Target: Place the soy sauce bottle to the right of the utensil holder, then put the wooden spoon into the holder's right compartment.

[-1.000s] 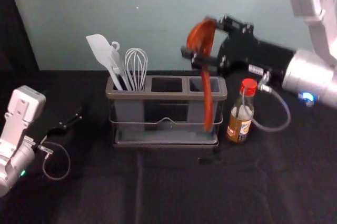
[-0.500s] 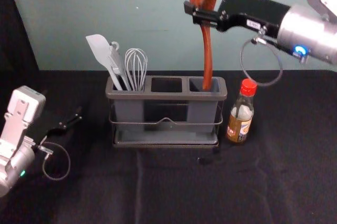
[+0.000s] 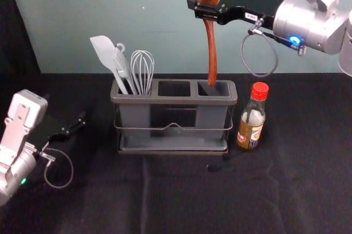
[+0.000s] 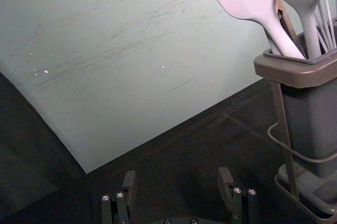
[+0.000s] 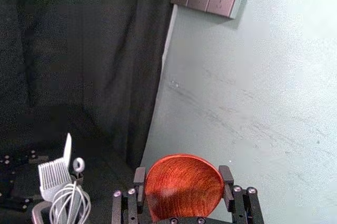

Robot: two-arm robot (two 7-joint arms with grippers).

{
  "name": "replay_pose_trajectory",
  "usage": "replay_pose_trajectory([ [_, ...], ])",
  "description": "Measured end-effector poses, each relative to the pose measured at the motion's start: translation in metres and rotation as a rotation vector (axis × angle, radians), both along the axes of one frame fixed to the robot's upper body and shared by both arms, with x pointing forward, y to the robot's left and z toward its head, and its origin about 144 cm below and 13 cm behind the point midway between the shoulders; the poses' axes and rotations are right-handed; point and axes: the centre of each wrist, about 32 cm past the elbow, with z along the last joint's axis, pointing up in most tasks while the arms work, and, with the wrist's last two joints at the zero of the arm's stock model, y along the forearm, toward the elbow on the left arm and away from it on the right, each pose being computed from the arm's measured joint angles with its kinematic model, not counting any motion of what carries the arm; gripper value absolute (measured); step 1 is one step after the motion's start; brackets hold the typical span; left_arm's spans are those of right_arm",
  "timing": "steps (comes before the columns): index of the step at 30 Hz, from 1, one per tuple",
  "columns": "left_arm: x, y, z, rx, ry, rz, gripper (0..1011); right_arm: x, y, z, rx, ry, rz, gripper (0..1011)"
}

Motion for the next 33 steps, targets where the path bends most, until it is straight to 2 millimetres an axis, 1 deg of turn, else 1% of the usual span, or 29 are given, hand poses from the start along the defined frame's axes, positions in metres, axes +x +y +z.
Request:
replay_pose_trajectory([
  [6,0.000,0.000,0.000,0.000,0.000,0.000,1012,0.006,0.003,-0.006,-0.008,0.014,0.001,854],
  [13,0.000,0.000,0.000,0.000,0.000,0.000,1012,0.005,0.002,-0.009,-0.013,0.018,0.002,854],
  [26,0.000,0.000,0.000,0.000,0.000,0.000,1012,-0.006,-0.006,-0.024,-0.031,0.048,0.014,854],
  [33,0.000,0.000,0.000,0.000,0.000,0.000,1011,-0.014,-0.011,-0.025,-0.039,0.055,0.009,854],
])
